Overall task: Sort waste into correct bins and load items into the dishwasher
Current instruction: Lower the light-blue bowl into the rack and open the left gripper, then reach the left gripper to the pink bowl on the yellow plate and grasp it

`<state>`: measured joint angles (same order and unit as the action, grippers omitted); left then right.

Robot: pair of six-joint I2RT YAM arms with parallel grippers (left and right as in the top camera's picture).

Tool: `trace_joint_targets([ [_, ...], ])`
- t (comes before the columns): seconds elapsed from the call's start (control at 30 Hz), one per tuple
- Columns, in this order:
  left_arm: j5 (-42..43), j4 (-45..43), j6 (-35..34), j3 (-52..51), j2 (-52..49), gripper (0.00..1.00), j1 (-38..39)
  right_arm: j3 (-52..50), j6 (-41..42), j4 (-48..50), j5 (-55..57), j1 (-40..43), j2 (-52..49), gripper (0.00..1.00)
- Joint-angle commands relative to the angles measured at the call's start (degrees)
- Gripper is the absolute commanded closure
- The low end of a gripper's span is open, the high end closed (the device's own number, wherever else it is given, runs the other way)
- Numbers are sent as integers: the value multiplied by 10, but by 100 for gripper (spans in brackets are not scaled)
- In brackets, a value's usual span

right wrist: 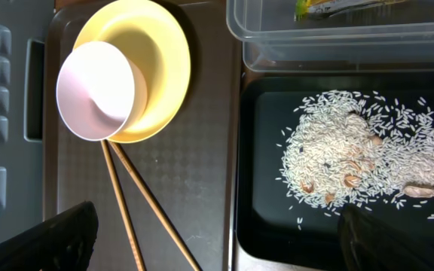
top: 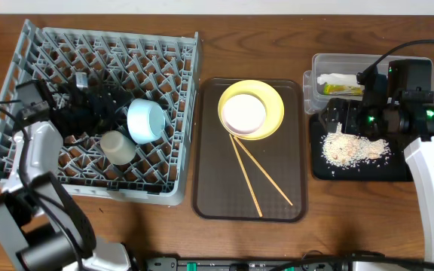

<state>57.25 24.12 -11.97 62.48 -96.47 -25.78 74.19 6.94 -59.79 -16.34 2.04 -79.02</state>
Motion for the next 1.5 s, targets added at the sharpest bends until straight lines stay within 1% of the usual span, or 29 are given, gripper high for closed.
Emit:
trace_joint_targets([
  [0.0,-122,-3,8,23,64,13,-3,8,-3,-2,7,2,3,1],
  [0.13,-141,-2,8,23,123,12,4,8,-3,0,12,2,3,1],
  [0.27,-154,-1,7,23,177,12,44,8,-3,-1,33,2,3,1],
  [0.33,-197,8,5,23,196,12,83,8,6,-1,49,2,3,1],
  [0.5,-359,75,6,65,203,12,215,8,18,-6,76,2,3,1],
  [0.6,-412,106,5,112,183,11,290,8,43,-17,125,2,3,1],
  [0.73,-467,126,5,166,139,11,380,8,111,-45,221,5,3,1],
  [0.83,-506,118,6,186,98,11,442,8,113,-48,223,7,3,1],
  [1.0,-509,58,21,187,17,11,539,8,110,-55,223,7,3,1],
  [1.2,-509,11,37,187,-67,11,611,8,110,-56,223,7,3,1],
  [1.37,-509,-12,63,187,-129,11,652,8,110,-59,223,7,3,1],
  [1.47,-509,-11,64,186,-162,12,664,8,110,-61,223,7,3,1],
])
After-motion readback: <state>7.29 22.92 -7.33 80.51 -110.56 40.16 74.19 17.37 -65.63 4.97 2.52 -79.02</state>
